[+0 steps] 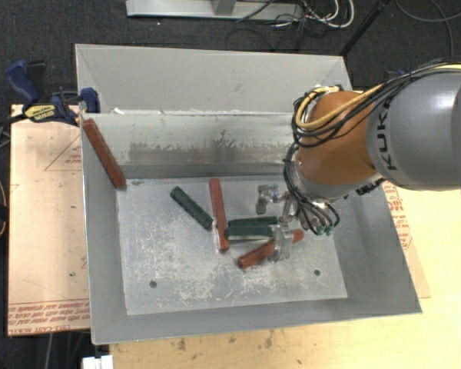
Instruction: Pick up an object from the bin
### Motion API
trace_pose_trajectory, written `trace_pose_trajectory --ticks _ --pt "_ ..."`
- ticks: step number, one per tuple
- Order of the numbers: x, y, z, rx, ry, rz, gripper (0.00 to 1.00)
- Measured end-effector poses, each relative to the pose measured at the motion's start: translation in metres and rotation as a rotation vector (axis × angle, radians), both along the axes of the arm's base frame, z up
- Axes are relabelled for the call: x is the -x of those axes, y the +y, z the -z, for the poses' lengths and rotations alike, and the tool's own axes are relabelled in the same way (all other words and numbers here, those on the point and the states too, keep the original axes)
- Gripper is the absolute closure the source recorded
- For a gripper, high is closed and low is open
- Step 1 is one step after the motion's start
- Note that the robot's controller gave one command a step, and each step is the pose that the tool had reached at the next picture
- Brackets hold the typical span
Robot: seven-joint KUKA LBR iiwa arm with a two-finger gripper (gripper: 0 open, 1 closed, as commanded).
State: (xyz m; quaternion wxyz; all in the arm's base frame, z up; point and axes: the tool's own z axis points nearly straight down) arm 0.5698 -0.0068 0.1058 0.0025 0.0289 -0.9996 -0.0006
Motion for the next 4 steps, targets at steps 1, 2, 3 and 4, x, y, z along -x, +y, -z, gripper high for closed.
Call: trace_pose_trajectory --ticks 1,2,3,4 --pt "-0.02 0.035 -0.015 0.0 -0.007 0.239 0.0" --pt "0.003 0.004 0.027 0.0 -0.007 0.111 0.0" --pt "-0.006 0.087 0.035 -0.002 -0.007 0.482 1.0" --pt "-0.006 0.087 0.035 -0.001 -0.007 0.482 1.0"
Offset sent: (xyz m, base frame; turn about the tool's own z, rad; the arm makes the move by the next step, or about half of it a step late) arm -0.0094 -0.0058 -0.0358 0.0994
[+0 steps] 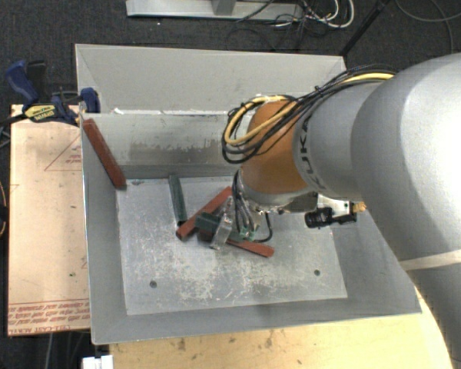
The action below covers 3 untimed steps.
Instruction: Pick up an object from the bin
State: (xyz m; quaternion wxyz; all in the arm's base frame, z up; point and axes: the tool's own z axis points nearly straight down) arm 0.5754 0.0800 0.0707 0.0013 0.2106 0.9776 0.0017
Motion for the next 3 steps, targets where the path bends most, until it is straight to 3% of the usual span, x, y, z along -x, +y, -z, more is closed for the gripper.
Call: trace_pose_trajectory --ticks 3 --pt "0.001 -0.001 -0.029 0.002 0.002 -0.002 1.0"
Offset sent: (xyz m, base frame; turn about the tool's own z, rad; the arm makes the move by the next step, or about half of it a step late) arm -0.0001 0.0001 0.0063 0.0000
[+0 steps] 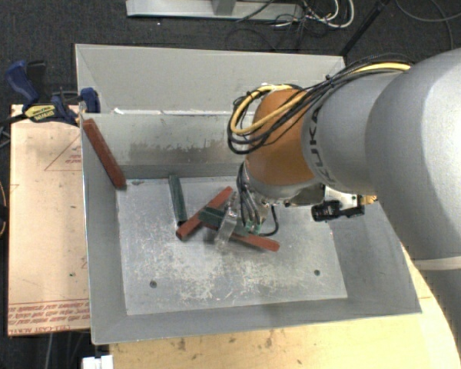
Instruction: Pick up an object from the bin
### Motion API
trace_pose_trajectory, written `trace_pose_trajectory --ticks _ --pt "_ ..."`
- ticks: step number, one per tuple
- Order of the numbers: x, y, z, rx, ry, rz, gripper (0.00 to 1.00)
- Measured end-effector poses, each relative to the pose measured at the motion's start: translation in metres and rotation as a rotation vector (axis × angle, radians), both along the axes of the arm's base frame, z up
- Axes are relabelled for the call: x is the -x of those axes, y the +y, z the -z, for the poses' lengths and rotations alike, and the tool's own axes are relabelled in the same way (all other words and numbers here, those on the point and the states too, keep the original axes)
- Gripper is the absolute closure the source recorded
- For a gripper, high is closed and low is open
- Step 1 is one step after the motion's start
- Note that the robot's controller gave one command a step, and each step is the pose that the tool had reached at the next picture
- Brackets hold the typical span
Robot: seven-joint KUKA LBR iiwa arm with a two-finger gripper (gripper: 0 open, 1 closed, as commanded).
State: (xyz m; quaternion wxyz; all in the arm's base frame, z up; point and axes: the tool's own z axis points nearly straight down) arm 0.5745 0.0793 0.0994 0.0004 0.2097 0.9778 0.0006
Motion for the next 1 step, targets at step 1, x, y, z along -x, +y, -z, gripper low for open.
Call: trace_pose_trajectory --ticks 1 --pt "0.0001 0.0001 -0.008 0.0 -0.001 -0.001 1.0"
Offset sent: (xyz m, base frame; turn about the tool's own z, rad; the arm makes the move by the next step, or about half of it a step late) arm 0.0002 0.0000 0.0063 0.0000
